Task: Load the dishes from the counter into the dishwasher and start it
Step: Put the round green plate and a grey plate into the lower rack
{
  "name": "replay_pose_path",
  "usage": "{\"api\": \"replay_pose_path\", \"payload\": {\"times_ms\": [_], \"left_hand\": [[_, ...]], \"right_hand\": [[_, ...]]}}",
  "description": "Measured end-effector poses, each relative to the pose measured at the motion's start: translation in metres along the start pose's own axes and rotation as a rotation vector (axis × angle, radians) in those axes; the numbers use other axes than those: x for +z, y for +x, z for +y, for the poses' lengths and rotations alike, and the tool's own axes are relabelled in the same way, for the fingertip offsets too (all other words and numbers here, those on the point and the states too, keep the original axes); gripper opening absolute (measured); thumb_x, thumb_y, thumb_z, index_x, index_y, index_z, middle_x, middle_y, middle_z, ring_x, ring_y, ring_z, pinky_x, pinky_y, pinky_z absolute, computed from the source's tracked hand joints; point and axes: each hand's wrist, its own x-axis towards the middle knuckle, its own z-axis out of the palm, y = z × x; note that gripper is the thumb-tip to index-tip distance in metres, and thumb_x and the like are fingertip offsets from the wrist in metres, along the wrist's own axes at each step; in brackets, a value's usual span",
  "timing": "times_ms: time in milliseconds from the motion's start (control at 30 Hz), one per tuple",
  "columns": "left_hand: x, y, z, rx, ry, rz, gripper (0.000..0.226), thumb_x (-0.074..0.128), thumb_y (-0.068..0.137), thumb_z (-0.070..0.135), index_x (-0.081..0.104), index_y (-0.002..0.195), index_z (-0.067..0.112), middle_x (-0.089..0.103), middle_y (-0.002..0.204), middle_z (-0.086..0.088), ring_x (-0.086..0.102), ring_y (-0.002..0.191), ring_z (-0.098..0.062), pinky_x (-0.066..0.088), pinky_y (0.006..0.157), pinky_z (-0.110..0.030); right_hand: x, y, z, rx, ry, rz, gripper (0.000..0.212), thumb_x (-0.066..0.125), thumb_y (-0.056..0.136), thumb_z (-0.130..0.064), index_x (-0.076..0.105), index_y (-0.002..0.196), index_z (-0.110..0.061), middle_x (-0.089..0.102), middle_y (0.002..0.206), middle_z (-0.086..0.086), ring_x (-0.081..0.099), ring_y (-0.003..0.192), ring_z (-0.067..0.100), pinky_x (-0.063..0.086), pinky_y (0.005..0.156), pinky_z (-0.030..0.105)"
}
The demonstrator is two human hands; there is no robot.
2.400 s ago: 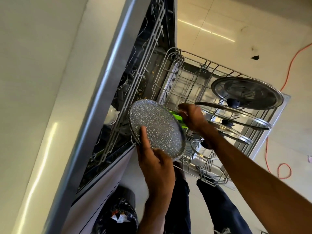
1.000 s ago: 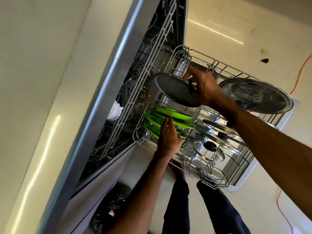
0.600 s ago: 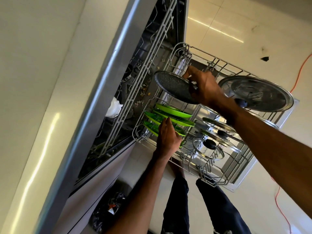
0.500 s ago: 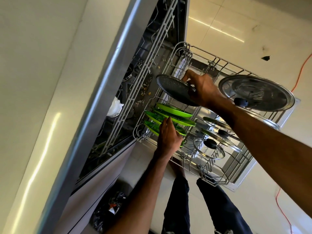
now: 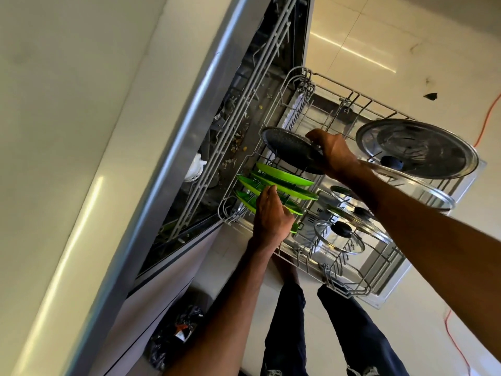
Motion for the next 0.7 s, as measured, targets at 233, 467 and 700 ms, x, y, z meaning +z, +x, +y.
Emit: {"api": "replay_pose_path", "payload": {"times_ms": [233,467,700], "left_hand": [[-0.013,-0.020,0.002,0.098,-0.089,0.222,0.057,0.051,0.094,0.003,0.040,0.149,0.009,0.044,0.151,-0.008,0.039,0.141,-0.022,0.034,0.116,-0.034],[-0.060,-0.090,0.019,0.157,-0.171,0.331,0.054,0.050,0.091,0.002,0.046,0.144,0.011,0.053,0.143,-0.008,0.047,0.133,-0.021,0.031,0.102,-0.022],[-0.108,-0.205,0.032,0.192,-0.230,0.311,0.047,0.049,0.087,0.004,0.057,0.133,0.010,0.063,0.128,-0.014,0.056,0.120,-0.031,0.043,0.105,-0.041]], "right_hand": [[0.000,-0.063,-0.049,-0.080,0.102,0.321,0.042,0.068,0.094,-0.008,0.051,0.132,-0.003,0.060,0.137,0.020,0.063,0.107,0.016,0.039,0.073,-0.005],[-0.008,-0.153,-0.113,-0.127,0.095,0.337,0.030,0.058,0.102,-0.019,0.054,0.128,-0.005,0.065,0.129,0.016,0.069,0.107,0.029,0.061,0.083,0.037],[-0.034,-0.250,-0.215,-0.052,0.111,0.254,0.023,0.057,0.099,-0.016,0.056,0.122,-0.015,0.073,0.108,0.006,0.074,0.087,0.027,0.062,0.074,0.049]]}}
